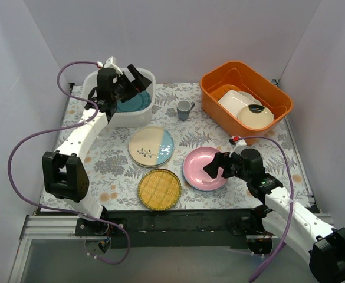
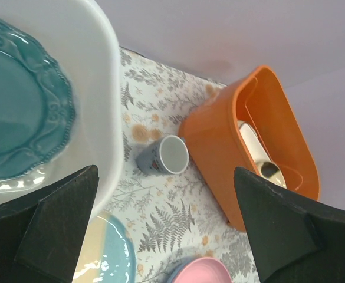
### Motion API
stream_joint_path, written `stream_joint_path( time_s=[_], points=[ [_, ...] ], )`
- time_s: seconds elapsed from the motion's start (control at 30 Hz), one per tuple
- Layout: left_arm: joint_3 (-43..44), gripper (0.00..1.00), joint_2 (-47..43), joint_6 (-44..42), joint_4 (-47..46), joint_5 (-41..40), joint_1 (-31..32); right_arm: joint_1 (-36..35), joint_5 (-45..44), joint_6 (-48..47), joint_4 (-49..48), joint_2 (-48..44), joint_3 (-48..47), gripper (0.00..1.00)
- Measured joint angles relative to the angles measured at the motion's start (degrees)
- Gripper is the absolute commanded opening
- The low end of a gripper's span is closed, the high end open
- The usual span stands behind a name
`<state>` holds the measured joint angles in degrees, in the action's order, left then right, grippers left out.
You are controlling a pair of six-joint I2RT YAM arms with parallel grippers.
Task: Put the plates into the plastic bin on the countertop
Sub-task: Place the plate in the plastic bin, then pick up the plate at the center of the board.
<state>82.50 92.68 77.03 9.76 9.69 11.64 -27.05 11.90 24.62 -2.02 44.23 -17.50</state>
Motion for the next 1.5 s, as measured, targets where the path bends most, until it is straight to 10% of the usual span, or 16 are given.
stream_joint_path(
  time_s=[0.77,1.5],
  points=[
    [-12.83,0.98,-0.02,-0.28,-3.04,5.05,16.87,0.39,-17.35,-2.91,14.53,-2.71,-5.88,0.97],
    [-22.64,0.98,-0.22,-0.96,-5.09,6.27,18.58,1.55,-23.06,-0.94,18.60,4.04,-5.95,0.46]
  ],
)
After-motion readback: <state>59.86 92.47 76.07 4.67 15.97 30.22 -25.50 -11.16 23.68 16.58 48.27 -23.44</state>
